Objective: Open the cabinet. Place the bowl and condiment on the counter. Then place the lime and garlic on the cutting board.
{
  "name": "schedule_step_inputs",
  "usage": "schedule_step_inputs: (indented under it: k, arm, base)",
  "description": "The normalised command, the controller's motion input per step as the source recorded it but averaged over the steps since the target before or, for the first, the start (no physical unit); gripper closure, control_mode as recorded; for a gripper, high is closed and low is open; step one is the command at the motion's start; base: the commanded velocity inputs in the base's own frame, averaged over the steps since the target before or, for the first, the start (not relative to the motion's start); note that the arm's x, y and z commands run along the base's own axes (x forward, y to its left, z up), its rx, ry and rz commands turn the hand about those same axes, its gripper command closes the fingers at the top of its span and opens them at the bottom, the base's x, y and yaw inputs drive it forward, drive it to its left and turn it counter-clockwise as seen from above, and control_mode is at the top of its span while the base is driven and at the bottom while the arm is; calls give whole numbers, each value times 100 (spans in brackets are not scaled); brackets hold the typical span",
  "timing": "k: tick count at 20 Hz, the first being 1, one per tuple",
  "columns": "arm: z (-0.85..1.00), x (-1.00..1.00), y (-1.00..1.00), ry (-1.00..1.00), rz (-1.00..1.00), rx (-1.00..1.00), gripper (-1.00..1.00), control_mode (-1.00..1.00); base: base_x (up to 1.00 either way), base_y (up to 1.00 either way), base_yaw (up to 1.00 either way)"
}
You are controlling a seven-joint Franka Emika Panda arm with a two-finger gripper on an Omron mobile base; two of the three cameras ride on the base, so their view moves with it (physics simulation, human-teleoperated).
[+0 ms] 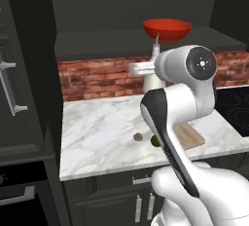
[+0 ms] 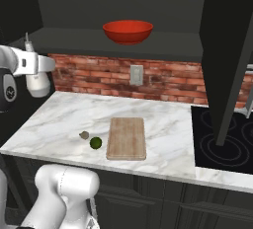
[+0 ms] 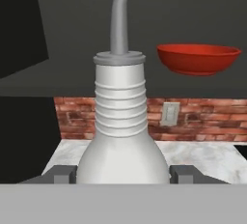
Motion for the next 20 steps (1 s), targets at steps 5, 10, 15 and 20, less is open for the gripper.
schedule_step_inputs:
  k: [5,10,15,20]
  arm:
    - [-26,0,10,0,-4,0,100,-100]
    - [-16,0,10,-2,-3,0,100,-100]
    - [-10,0,10,-6,-4,0,100,-100]
    - [-4,-2,8,-6,-5,0,100,-100]
  base:
    - [0,0,0]
    - [0,0,0]
    - [0,0,0]
    - [0,0,0]
